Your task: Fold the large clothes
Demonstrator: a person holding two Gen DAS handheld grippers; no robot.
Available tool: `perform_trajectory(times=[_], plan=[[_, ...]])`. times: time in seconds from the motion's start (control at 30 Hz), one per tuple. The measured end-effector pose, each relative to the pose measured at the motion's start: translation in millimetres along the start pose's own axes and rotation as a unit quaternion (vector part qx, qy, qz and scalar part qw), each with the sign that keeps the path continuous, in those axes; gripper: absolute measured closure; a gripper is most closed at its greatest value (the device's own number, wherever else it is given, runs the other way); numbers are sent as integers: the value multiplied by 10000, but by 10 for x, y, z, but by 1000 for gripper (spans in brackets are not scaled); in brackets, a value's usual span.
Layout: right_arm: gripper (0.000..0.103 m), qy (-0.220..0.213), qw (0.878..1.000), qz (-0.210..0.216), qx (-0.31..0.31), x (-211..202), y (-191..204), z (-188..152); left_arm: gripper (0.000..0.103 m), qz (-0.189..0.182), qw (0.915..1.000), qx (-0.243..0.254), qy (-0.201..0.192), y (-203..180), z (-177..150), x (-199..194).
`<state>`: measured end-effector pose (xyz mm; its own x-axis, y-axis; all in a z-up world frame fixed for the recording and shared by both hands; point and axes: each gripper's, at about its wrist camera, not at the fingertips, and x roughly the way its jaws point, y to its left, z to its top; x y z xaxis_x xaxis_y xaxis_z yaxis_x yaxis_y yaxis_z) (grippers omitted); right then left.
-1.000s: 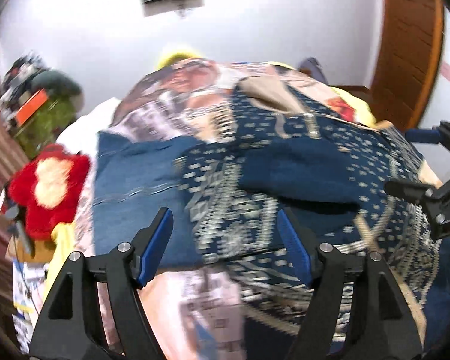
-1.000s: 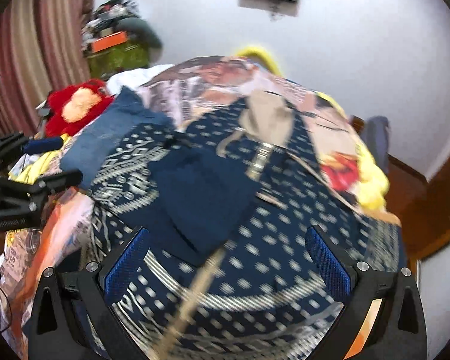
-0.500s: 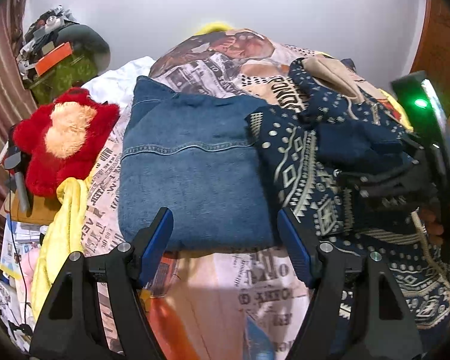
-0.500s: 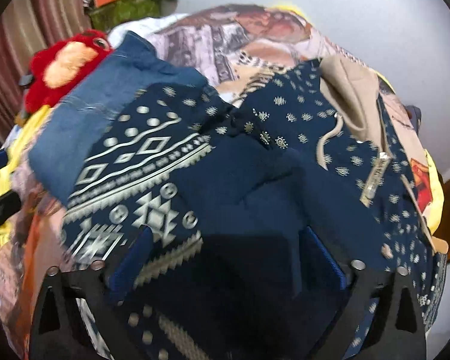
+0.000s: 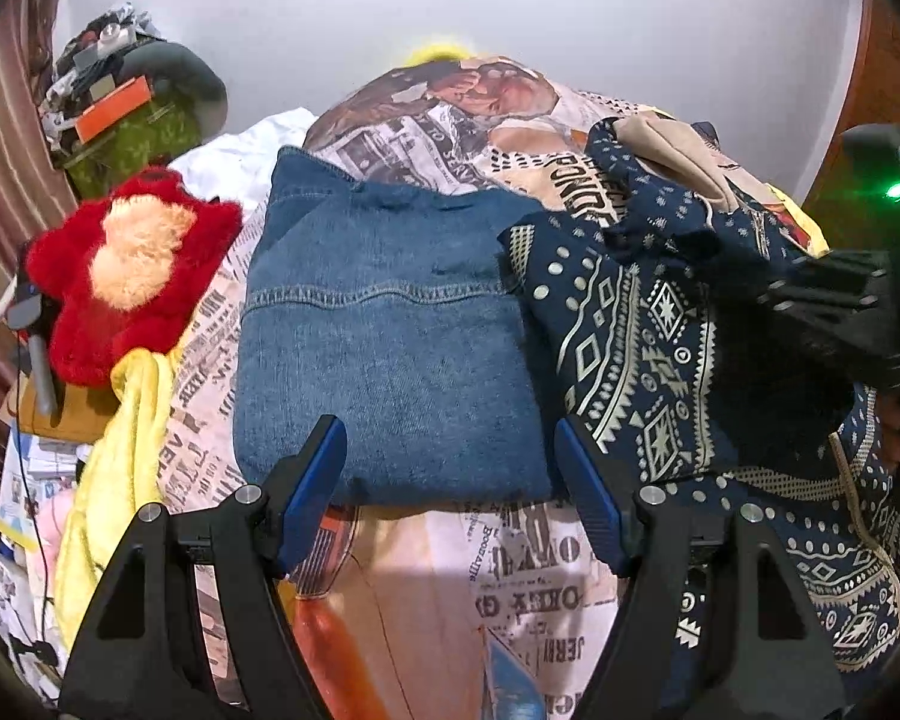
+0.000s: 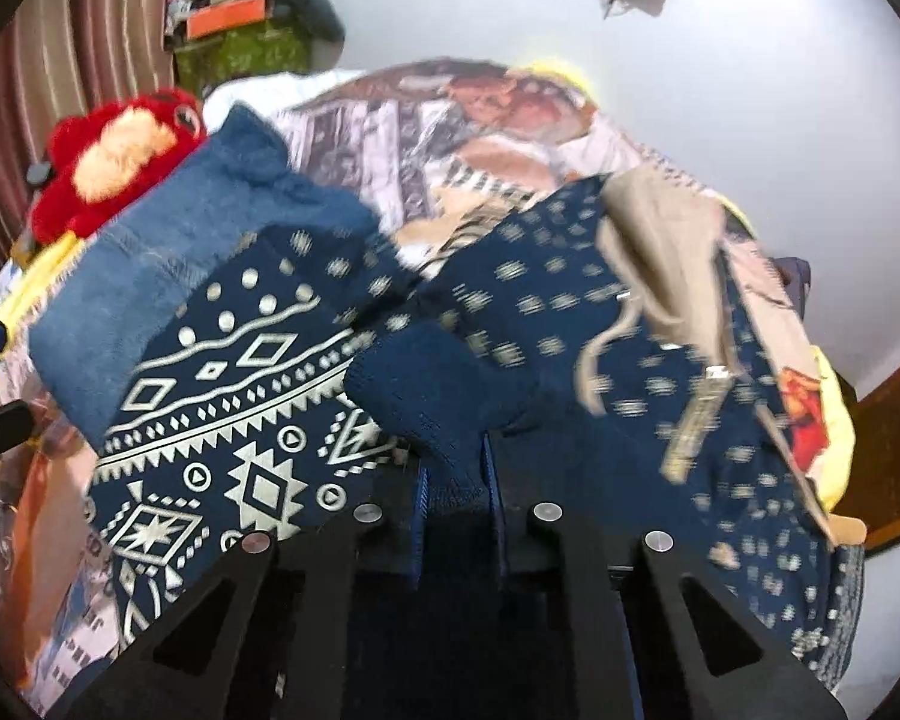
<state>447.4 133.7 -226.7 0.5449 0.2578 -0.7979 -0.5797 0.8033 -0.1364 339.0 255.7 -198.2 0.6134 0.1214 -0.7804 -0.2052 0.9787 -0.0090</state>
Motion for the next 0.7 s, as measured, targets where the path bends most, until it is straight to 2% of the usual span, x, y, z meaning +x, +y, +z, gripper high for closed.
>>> perform_trajectory(times=[0.23,0.4,0.43,0.57,0.7], plan=[[90,-543,9973,-103,486,-629,-650,-9,32,36,9998,194,-79,-271,180,-65],[91,-806,9925,-182,900,-1027,-1199,-115,32,-121,9998,146,-1,-479,290,-17],[91,-884,9916,-336,883,-1094,-1296,-143,32,-153,9998,129,30,-521,307,3],[91,-926,9887,-452,1091,-1278,-1661,-356,32,-162,9995,197,205,-744,353,154],[91,-770,9874,-500,1289,-1232,-1930,-627,32,-128,9981,423,436,-972,321,345]])
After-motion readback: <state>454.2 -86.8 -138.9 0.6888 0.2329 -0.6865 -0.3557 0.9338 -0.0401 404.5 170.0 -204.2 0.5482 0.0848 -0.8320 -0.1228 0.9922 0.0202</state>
